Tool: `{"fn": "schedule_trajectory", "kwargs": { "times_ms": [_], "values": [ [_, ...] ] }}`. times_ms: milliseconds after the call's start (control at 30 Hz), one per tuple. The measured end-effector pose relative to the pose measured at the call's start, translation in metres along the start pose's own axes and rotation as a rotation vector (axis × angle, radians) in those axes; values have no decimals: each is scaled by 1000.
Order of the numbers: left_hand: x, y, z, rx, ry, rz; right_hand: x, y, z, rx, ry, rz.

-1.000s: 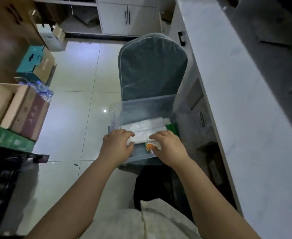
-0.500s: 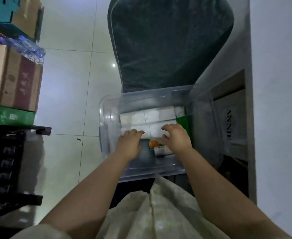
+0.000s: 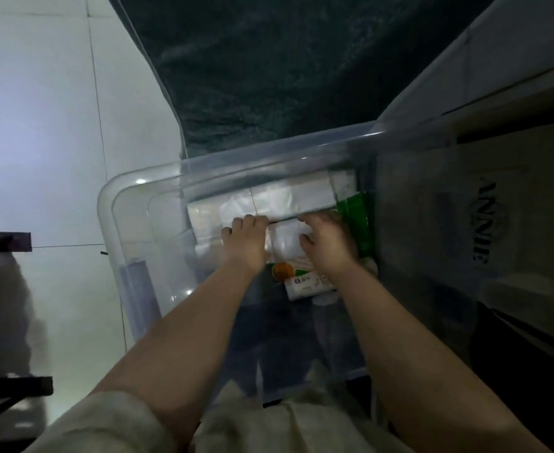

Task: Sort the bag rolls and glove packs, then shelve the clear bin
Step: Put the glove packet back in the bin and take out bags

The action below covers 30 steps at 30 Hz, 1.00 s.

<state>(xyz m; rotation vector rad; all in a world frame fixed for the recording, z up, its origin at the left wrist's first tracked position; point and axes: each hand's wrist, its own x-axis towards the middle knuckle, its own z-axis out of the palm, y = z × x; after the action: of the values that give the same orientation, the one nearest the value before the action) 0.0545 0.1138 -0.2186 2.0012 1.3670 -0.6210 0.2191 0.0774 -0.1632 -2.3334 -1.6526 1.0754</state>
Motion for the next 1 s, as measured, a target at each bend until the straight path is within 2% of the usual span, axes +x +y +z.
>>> {"fn": "schedule_trajectory", "kwargs": {
  "times_ms": [100,167,300,367,633,1000],
  "values": [
    [6,1,-4,-16,-65,-11,5,1,-4,10,40,-46],
    [4,-2,-11,-91,-47,12,7,-1,-11,45,66,-56],
    [4,-14,-33,-247,218,29,12,-7,-27,77,169,-115],
    [13,-18,-38,-284,286,34,17,-10,-31,58,216,-161],
    [45,-18,-15,-86,106,-10,27,1,-22,46,162,-156],
    [47,-5,-14,-31,27,-116,5,13,-11,58,85,-144]
  ]
}}
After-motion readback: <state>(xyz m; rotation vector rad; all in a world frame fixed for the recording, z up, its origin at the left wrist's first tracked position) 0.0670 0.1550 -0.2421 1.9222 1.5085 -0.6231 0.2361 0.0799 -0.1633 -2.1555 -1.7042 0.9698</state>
